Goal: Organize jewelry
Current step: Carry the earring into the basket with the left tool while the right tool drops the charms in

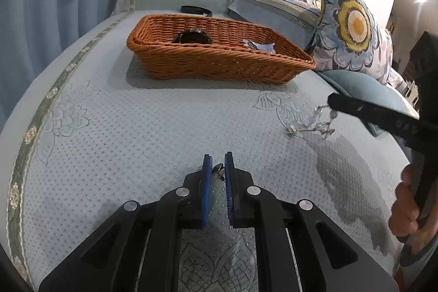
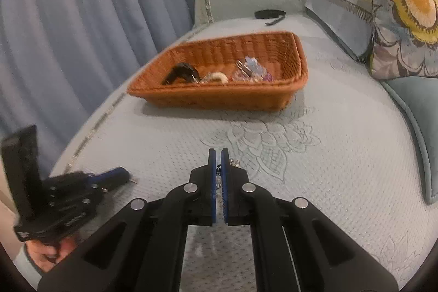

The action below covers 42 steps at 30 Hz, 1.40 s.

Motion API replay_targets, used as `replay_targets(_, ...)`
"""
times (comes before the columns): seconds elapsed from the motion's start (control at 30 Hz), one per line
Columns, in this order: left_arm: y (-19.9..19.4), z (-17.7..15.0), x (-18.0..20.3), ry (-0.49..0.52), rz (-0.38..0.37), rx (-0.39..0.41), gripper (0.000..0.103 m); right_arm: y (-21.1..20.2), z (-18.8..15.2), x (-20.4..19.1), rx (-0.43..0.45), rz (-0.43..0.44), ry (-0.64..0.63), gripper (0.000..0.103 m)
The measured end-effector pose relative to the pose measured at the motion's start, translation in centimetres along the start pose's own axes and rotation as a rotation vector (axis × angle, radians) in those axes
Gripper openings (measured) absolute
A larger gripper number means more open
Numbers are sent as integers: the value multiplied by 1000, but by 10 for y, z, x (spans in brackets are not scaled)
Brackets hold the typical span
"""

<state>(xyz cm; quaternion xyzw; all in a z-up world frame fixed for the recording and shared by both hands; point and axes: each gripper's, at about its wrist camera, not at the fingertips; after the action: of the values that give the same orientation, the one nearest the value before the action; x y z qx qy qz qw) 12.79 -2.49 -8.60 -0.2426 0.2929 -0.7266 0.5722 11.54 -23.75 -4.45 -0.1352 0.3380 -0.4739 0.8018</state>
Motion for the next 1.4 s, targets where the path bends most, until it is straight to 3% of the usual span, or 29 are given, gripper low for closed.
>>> replay_targets(0.6, -51, 28, 4, -1, -49, 173, 8, -41, 21, -31, 86, 54, -53, 2)
replay_targets(0.83, -59, 77, 14, 10, -73, 251, 8, -49, 64, -30, 137, 17, -62, 2)
replay_targets(1.07, -19, 133, 14, -45, -123, 269, 8, -23, 120, -18, 154, -50, -102, 2)
replay_targets(1.23, 39, 148, 8, -101, -110, 205, 8, 15, 139, -2, 122, -75, -114, 2)
replay_targets(1.4, 65, 154, 19, -65, -86, 189, 8, 52, 148, 11, 79, -97, -105, 2)
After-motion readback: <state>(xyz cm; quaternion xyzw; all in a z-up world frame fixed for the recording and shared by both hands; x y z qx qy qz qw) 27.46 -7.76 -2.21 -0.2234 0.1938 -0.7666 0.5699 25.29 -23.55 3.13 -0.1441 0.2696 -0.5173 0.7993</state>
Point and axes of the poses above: each gripper's, at about its wrist camera, not at the fingertips, and y roughly the way its jaws point, x to its right, z to its top, and after that the axes turned 14 degrees about z, right-handed
